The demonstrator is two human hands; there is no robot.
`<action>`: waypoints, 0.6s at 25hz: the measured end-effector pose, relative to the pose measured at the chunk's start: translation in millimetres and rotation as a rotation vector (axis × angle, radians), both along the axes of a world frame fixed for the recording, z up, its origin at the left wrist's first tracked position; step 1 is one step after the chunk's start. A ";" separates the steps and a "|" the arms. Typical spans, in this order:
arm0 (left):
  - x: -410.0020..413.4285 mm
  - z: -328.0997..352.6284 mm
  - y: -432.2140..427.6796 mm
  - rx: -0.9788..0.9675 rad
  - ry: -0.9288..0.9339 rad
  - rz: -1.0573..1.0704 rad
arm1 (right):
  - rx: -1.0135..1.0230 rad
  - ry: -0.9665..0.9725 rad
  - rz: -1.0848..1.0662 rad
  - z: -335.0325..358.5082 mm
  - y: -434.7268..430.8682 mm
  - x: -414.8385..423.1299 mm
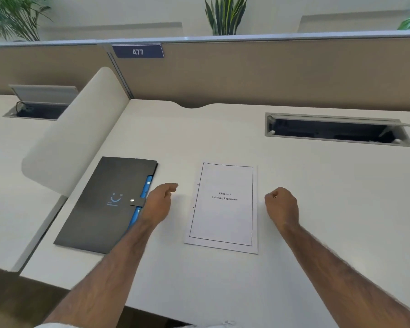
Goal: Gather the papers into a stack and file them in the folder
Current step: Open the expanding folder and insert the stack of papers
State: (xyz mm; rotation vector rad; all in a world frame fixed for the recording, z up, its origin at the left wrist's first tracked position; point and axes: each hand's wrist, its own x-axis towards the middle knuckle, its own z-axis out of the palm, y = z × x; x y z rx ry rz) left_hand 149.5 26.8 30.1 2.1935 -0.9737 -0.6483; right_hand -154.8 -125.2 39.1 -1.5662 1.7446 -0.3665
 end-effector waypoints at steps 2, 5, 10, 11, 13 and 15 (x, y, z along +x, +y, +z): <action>44.3 -0.5 19.1 -0.067 -0.155 -0.053 | -0.126 0.026 0.000 6.4 19.0 22.0; 125.6 -5.6 55.1 -0.050 -0.356 -0.092 | -0.224 0.031 0.085 7.4 57.0 78.9; 231.7 -34.0 119.7 0.277 -0.520 -0.065 | -0.211 0.050 0.312 -13.3 125.4 206.3; 237.5 -38.4 126.8 0.306 -0.536 -0.079 | -0.181 0.058 0.370 -17.4 138.4 228.3; 236.7 -44.5 131.7 0.327 -0.526 -0.070 | -0.127 0.070 0.475 -24.7 159.8 263.8; 224.3 -49.7 127.2 0.334 -0.524 -0.037 | -0.114 0.079 0.543 -26.9 170.2 284.3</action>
